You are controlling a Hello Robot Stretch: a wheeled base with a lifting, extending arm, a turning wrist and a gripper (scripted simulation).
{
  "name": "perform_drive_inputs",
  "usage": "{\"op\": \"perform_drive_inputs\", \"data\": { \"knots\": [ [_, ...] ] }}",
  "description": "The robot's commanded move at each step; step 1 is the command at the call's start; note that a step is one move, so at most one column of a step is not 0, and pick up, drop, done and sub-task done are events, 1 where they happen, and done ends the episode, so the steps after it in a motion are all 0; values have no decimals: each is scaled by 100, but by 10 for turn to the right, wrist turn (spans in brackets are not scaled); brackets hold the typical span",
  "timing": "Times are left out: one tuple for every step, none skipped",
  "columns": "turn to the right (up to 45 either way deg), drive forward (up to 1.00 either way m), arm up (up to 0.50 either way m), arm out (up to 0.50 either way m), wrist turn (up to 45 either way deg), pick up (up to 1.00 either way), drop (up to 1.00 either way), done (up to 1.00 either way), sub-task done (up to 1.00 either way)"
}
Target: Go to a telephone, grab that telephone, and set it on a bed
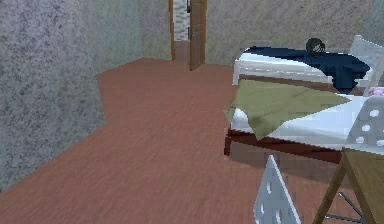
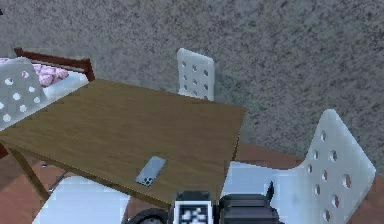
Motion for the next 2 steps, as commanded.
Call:
{"op": "perform_drive_inputs", "data": {
  "knots": [
    [0, 0, 0, 28, 0, 0, 0, 0, 0],
    [0, 0, 0, 0, 450, 0, 0, 0, 0]
  ]
}}
